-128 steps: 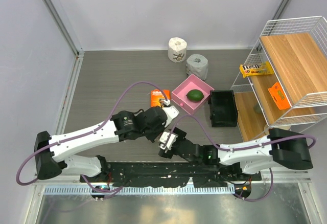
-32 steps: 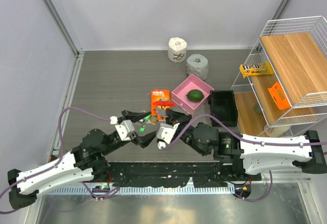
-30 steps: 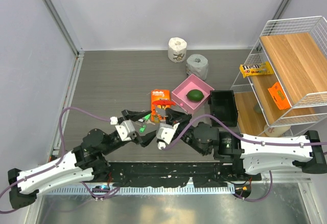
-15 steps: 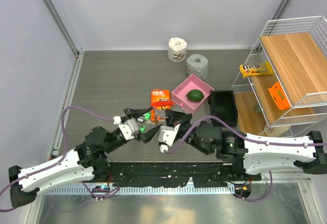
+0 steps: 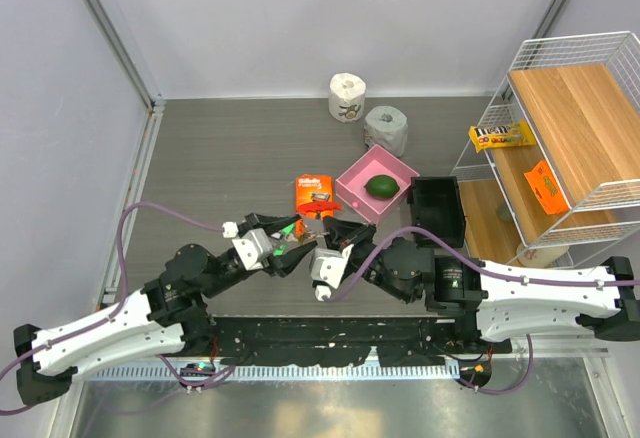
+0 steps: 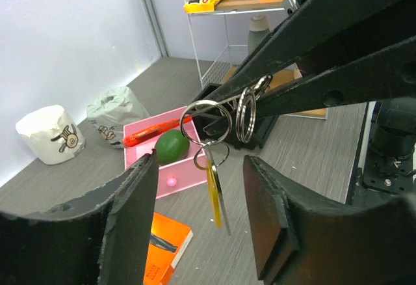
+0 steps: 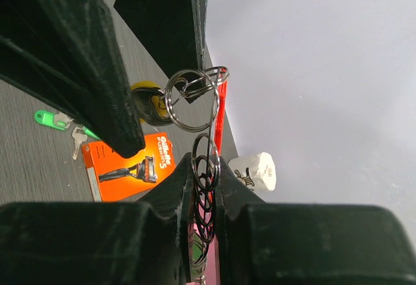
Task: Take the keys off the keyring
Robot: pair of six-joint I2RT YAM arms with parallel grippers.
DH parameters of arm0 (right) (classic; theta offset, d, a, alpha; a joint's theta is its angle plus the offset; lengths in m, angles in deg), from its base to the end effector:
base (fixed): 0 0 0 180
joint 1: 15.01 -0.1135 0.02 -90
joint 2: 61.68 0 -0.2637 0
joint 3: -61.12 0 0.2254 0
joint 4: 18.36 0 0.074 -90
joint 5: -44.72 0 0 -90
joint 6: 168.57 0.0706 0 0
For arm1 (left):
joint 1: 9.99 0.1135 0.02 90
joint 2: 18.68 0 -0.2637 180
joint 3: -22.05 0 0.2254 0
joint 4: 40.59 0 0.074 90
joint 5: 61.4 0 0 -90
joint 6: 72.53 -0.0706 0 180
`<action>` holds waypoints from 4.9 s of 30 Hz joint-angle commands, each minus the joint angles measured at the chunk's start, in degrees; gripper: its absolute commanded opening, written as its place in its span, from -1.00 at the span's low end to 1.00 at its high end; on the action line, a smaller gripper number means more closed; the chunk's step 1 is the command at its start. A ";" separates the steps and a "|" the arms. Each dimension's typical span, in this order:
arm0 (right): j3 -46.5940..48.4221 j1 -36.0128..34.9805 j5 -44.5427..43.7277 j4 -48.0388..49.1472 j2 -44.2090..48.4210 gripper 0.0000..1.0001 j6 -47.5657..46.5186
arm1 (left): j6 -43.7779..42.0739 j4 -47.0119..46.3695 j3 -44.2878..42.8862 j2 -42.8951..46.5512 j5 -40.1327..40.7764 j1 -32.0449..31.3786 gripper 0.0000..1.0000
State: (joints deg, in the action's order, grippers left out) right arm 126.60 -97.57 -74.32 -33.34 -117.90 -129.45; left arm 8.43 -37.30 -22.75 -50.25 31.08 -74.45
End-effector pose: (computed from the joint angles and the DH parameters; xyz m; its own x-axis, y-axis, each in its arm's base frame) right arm 0.0639 0.2245 0.3554 0.6159 -0.5218 -0.5903 -0.5175 0.2969 -0.8025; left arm 0.0705 -0.1404 0.3281 0.2122 -0.0801 -0.9739 0.8604 0.4878 0.1474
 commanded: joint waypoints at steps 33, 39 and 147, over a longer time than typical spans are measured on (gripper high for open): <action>-0.03 -0.40 -0.67 4.74 2.88 -0.90 0.25 | 7.10 6.86 -5.17 -2.09 3.58 0.04 -1.00; -1.61 -0.32 -0.84 4.91 3.93 -0.90 1.47 | 7.98 14.40 -9.12 -1.47 4.20 0.04 -1.00; -11.63 1.00 25.26 2.04 16.58 -0.63 31.53 | 12.29 54.24 -40.95 -19.40 -6.97 -2.86 -1.00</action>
State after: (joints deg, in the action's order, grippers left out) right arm 114.08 -96.63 -48.81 -25.10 -105.77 -99.37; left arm 21.08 19.14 -60.78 -70.88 22.07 -77.12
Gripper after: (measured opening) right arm 0.188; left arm 0.086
